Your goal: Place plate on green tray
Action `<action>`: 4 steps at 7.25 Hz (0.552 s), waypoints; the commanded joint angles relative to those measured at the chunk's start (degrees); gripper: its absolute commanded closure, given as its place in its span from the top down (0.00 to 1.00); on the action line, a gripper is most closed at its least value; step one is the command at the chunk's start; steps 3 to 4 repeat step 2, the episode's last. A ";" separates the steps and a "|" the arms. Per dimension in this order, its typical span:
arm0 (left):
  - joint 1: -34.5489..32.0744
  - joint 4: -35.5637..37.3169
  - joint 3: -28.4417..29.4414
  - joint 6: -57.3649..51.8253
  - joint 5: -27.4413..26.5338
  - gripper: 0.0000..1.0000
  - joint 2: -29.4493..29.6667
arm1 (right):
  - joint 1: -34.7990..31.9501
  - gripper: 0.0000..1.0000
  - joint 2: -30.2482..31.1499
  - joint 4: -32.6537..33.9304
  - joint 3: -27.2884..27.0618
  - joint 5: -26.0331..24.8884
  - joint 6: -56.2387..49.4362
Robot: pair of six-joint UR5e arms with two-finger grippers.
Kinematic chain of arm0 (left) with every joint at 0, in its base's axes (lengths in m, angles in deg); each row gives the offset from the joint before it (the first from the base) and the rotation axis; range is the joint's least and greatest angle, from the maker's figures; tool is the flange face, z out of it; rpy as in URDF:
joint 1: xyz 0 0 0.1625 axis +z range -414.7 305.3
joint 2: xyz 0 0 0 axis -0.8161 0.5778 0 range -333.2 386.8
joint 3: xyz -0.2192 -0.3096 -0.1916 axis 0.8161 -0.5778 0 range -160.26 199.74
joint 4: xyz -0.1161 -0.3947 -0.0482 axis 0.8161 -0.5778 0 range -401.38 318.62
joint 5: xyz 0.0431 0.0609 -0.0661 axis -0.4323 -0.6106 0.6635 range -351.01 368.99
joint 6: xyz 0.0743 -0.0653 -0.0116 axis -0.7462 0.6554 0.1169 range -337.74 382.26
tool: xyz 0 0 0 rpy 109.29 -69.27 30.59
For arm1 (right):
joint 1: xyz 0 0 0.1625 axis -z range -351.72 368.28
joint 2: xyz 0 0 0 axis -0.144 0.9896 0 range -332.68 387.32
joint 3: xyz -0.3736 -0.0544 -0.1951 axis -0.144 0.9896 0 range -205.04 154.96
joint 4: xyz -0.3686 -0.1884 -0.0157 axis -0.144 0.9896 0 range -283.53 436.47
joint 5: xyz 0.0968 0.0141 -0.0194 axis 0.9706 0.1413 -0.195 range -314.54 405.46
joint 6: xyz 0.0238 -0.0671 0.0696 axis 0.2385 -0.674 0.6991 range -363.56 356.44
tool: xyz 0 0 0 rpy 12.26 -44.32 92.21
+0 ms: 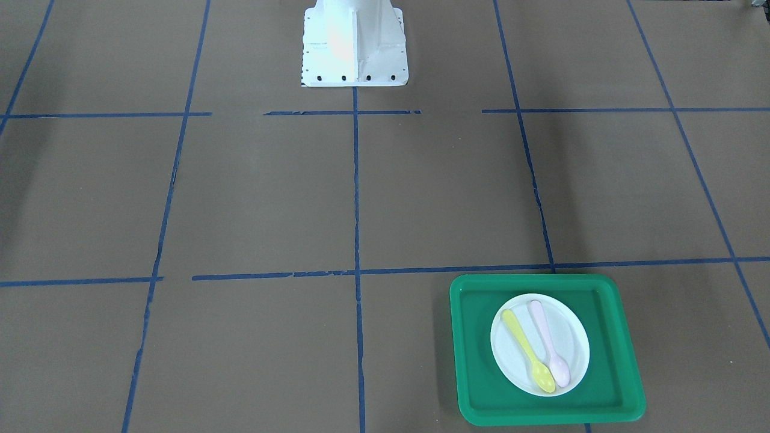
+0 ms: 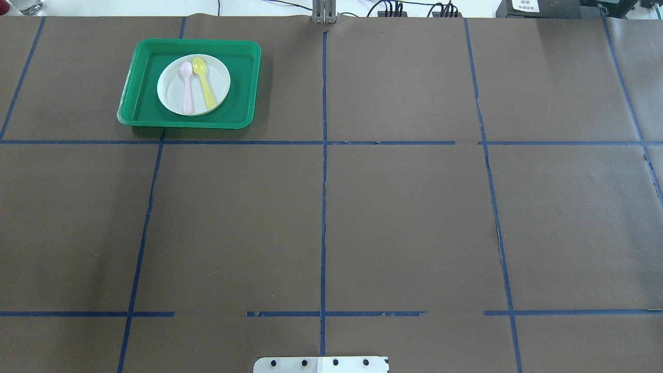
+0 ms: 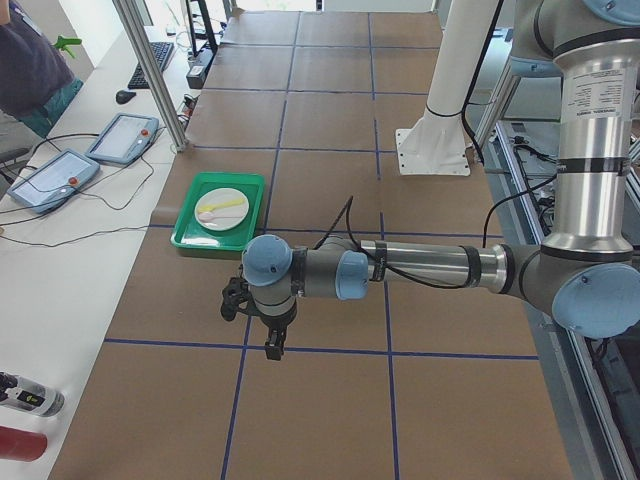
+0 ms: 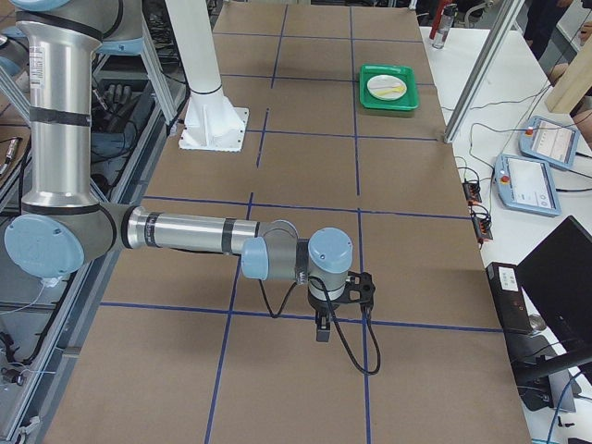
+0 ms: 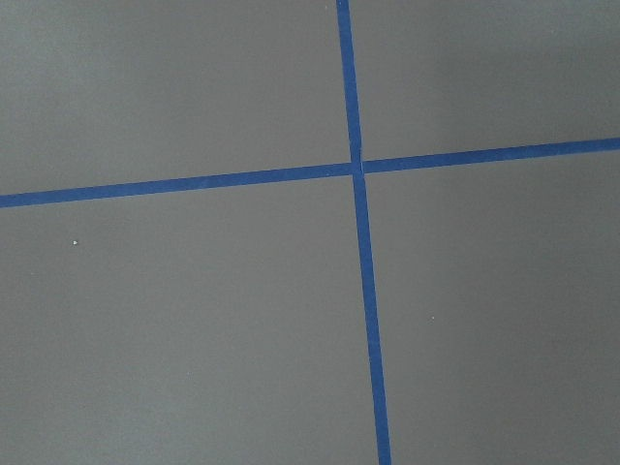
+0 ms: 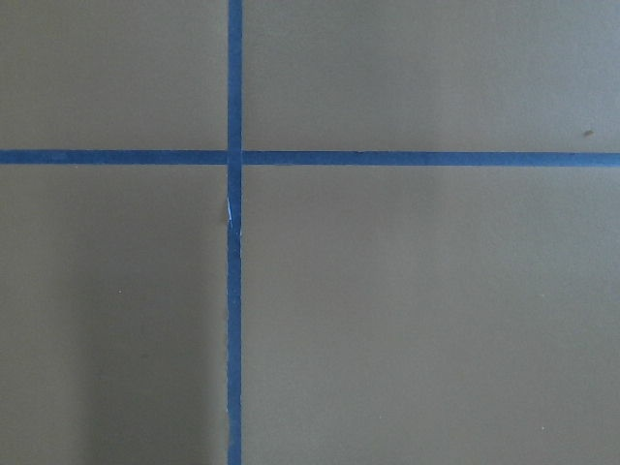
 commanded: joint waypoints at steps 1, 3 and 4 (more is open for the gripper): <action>0.02 -0.24 0.32 0.00 0.09 1.00 -0.06 | 0.00 1.00 0.00 0.06 0.00 0.00 0.00; 0.02 -0.33 0.32 0.00 0.09 1.00 -0.06 | 0.00 1.00 0.00 0.06 0.00 0.00 0.00; 0.02 -0.33 0.32 0.00 0.09 1.00 -0.06 | 0.00 1.00 0.00 0.06 0.00 0.00 0.00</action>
